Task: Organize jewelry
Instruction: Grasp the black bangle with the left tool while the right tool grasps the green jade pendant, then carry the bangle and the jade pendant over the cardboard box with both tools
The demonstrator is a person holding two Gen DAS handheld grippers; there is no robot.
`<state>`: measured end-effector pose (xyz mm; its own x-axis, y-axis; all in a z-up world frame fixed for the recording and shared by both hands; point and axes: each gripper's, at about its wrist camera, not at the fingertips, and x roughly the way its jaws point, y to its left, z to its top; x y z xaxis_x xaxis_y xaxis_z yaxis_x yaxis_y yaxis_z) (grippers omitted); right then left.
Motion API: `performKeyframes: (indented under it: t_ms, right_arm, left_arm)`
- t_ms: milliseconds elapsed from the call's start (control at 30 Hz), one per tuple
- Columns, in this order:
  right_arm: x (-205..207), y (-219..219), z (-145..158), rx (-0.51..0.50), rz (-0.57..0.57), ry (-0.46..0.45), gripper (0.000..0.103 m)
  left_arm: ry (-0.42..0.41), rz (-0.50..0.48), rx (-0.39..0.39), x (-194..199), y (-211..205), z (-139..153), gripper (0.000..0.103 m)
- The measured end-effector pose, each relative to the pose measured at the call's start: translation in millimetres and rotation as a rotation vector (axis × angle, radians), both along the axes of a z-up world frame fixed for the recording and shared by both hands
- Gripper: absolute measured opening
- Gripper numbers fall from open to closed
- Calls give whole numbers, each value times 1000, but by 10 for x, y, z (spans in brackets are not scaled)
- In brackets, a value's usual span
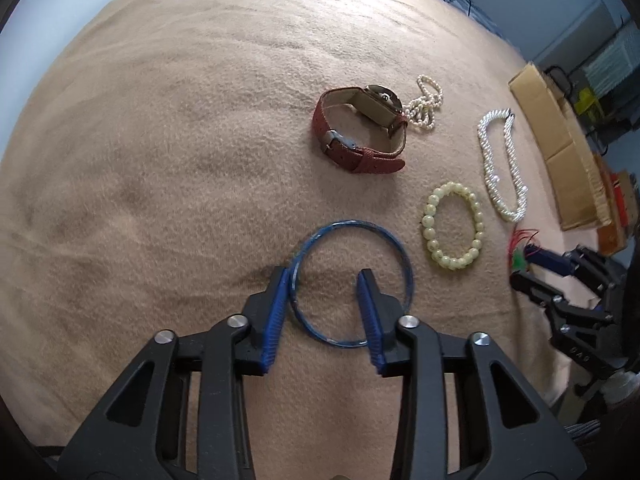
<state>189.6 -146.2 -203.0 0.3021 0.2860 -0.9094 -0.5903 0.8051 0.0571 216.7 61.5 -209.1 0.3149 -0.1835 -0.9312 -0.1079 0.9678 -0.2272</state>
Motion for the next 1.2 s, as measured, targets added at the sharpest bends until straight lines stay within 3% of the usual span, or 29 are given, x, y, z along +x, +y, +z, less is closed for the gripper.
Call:
performKeyframes:
  t_ms: [100, 200, 267, 333, 533, 567, 900, 1200]
  right_arm:
    - [14, 21, -7, -3, 3, -2, 36]
    - [21, 35, -19, -12, 8, -6, 34]
    - [21, 36, -18, -14, 11, -7, 28]
    - [28, 22, -12, -7, 9, -2, 23]
    - [37, 9, 27, 22, -2, 9, 17]
    - [32, 7, 37, 26, -1, 8, 12]
    - [-7, -33, 182, 47, -15, -28, 12]
    - [1, -243, 632, 141, -66, -113, 12]
  left_arm:
    - [-8, -23, 39, 18, -40, -1, 28]
    - [-14, -31, 65, 25, -45, -1, 16]
    - [-15, -23, 64, 22, -27, -5, 6]
    - [-17, -9, 56, 19, 9, -4, 2]
    - [-69, 4, 57, -55, -10, 143, 2]
    - [-80, 1, 61, -65, -15, 175, 2]
    - [-174, -26, 69, -172, -114, 484, 1]
    - [-257, -57, 54, -223, -211, 769, 1]
